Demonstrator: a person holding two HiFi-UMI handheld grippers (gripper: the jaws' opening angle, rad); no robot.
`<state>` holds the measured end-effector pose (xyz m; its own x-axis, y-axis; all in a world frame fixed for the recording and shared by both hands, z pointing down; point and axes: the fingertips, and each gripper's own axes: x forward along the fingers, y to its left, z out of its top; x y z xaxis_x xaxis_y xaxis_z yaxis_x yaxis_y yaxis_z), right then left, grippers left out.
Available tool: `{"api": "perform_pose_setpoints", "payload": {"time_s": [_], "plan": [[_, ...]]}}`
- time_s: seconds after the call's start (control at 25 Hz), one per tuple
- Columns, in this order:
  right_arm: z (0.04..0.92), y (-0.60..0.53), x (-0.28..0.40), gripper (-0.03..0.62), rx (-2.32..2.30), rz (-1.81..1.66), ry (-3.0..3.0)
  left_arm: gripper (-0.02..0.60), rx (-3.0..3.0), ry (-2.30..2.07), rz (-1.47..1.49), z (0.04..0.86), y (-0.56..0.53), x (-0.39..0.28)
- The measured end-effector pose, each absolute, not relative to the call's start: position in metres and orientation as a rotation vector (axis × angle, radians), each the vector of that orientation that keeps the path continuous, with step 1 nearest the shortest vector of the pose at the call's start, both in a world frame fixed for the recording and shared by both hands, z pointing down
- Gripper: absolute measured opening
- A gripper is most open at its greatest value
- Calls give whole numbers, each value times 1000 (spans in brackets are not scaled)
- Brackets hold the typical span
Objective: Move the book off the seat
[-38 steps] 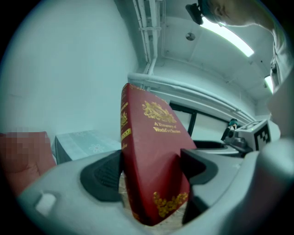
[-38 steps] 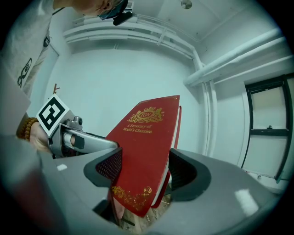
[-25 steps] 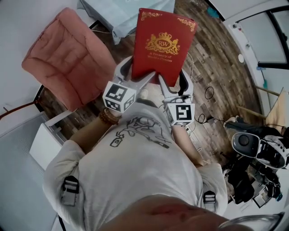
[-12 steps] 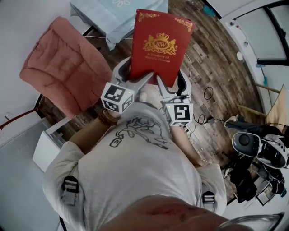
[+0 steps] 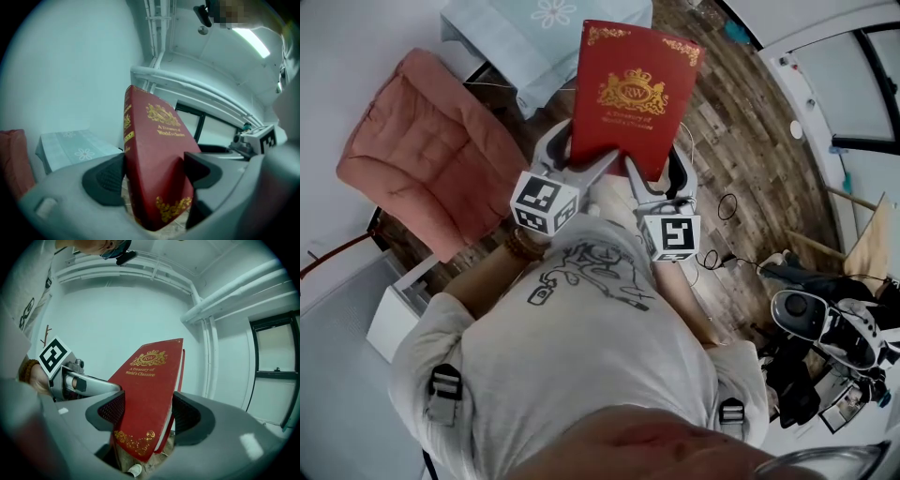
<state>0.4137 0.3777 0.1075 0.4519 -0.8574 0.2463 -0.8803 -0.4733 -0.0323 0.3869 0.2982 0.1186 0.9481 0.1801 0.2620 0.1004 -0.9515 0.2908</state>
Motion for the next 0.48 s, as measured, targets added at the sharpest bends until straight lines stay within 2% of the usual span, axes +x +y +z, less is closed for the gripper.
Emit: {"api": "perform_pose_setpoints", "payload": {"time_s": [0.48], "plan": [[123,222,521,316,2496,377,-1640,387,2780,110,424,135,144,489]]}}
